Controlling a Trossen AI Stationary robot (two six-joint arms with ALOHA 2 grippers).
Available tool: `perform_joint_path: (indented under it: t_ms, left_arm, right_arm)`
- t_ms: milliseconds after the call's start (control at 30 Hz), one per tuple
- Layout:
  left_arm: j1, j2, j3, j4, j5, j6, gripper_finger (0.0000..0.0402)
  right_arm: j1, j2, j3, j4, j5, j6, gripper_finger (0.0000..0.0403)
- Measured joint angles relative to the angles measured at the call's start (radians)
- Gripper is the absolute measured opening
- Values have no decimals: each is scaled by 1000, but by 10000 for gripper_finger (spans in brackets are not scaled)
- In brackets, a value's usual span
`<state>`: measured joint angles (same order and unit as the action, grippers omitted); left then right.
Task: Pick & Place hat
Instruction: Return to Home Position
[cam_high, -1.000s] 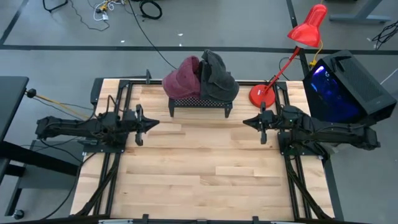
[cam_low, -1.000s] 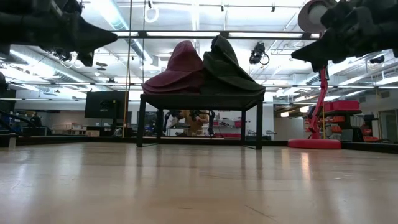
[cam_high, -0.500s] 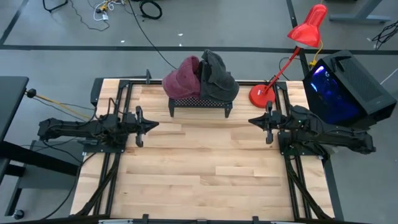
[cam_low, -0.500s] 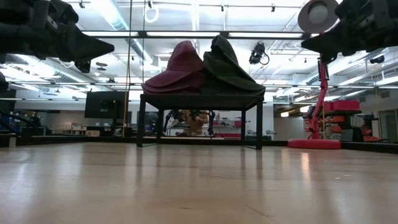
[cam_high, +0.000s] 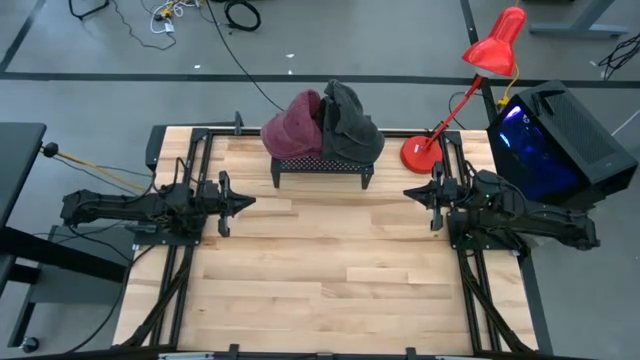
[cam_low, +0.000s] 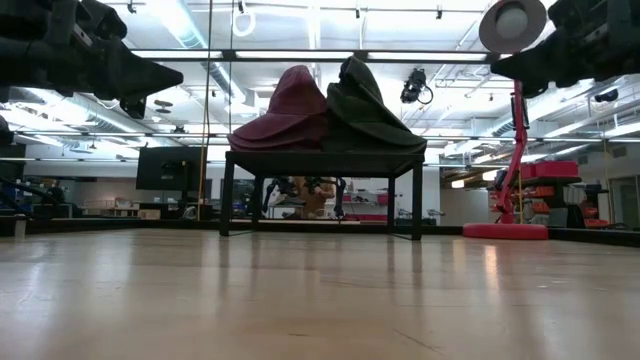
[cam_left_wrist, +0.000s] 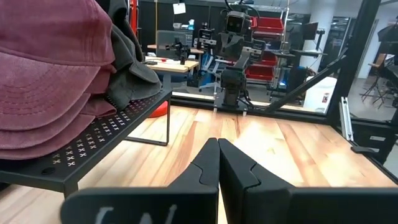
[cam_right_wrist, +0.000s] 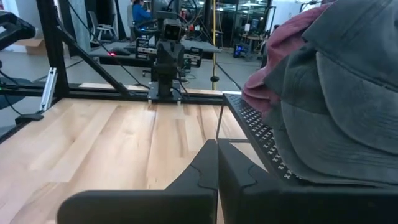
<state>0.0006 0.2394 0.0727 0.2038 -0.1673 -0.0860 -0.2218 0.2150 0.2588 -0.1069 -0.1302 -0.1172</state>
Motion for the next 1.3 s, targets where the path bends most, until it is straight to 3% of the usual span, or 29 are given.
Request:
perform_joint_path:
  t_ms: [333, 867, 1300]
  left_arm:
    - [0, 0, 0, 4, 14, -20, 1]
    - [0, 0, 0, -46, 8, -9, 1]
    - [0, 0, 0, -143, -15, -8, 2]
  right_arm:
    - [4, 0, -147, 301, -45, 109, 0]
    - [127, 0, -245, 304, 21, 76, 0]
    - [178, 1, -244, 225, 61, 53, 0]
